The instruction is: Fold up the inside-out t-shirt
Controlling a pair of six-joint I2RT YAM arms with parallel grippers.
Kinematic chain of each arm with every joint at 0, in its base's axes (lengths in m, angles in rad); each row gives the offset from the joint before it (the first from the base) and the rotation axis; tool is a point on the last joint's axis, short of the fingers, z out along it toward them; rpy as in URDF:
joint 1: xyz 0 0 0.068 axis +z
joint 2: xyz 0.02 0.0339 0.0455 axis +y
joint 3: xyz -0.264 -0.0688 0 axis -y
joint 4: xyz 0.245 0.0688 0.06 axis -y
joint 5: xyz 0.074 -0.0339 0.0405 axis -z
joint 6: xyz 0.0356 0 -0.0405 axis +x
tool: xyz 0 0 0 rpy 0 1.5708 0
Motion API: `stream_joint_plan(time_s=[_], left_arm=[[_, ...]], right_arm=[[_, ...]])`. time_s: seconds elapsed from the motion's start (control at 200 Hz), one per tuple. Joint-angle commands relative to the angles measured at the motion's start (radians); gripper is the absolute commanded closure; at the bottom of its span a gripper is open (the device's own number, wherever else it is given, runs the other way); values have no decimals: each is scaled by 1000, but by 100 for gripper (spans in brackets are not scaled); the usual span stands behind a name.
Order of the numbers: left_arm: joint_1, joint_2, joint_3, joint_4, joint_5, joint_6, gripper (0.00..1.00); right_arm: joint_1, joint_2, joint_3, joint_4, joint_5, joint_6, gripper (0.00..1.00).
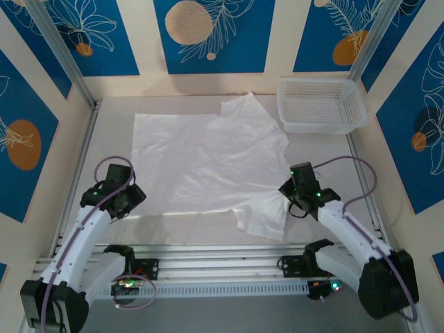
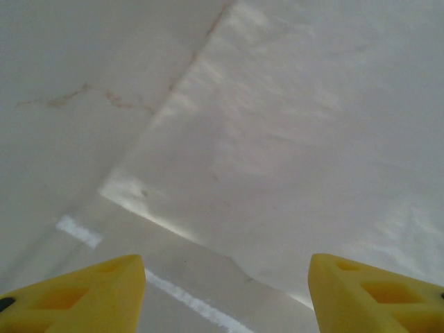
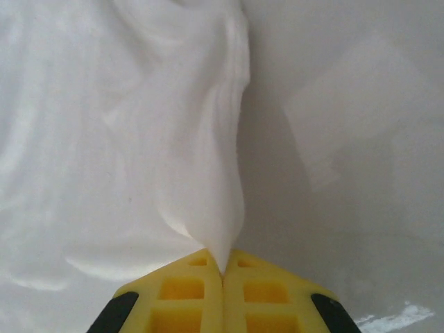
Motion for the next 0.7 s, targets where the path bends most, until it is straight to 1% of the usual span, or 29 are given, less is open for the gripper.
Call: stream_joint_plan(time_s=[0.0,0.08,0.21,0.275,0.3,0.385,0.47,0.545,0.615,0.695], left_arm=[[8,42,31,-101,7,-30,37],[25,73,10,-121,27,-62,41],[38,73,-70,-72,147,-101,42],[38,78,-105,-67,175,-127,44],[38,83,-116,-65,170,-128,44],[38,107,-131,-54,100,-119,44],[38,127,-141,-11,65,-104,43],[38,128,-150,43,49,-94,43],[38,119,-167,87,40,-100,46],[40,126,-175,87,10,-119,46]], right_arm=[[-28,-51,-30,-61,61,-2,100],[-45,-79,-42,-67,67,-6,100],[-76,-109,-60,-33,26,-33,100],[-83,-105,-61,-14,0,-45,100],[-85,-102,-61,-6,-6,-53,100],[-92,-95,-64,16,-17,-74,100],[-111,-81,-77,67,-71,-104,100],[-127,-62,-73,83,-99,-121,100],[-132,-49,-68,86,-104,-133,100],[-138,-49,-63,89,-107,-139,100]])
